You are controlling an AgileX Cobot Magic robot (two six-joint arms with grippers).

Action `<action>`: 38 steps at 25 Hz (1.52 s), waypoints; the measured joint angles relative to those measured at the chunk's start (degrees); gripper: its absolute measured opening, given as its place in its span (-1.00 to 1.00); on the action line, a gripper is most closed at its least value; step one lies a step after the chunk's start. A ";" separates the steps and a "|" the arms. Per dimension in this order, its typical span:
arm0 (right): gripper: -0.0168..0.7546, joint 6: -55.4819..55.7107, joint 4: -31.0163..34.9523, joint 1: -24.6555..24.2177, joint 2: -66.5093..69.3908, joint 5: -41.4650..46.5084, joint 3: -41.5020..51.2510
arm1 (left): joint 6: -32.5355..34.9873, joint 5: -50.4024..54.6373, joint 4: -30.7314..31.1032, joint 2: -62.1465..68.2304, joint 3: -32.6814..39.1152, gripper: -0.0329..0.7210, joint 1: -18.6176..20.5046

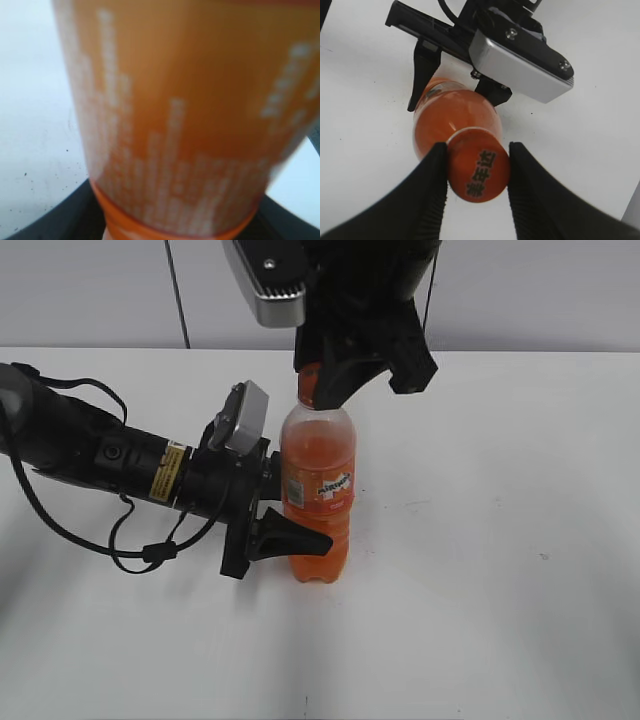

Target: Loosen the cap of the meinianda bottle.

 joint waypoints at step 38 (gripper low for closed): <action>0.26 81.29 -0.91 0.00 -2.12 -0.49 0.00 | -0.18 0.04 -0.10 0.00 0.00 0.17 0.00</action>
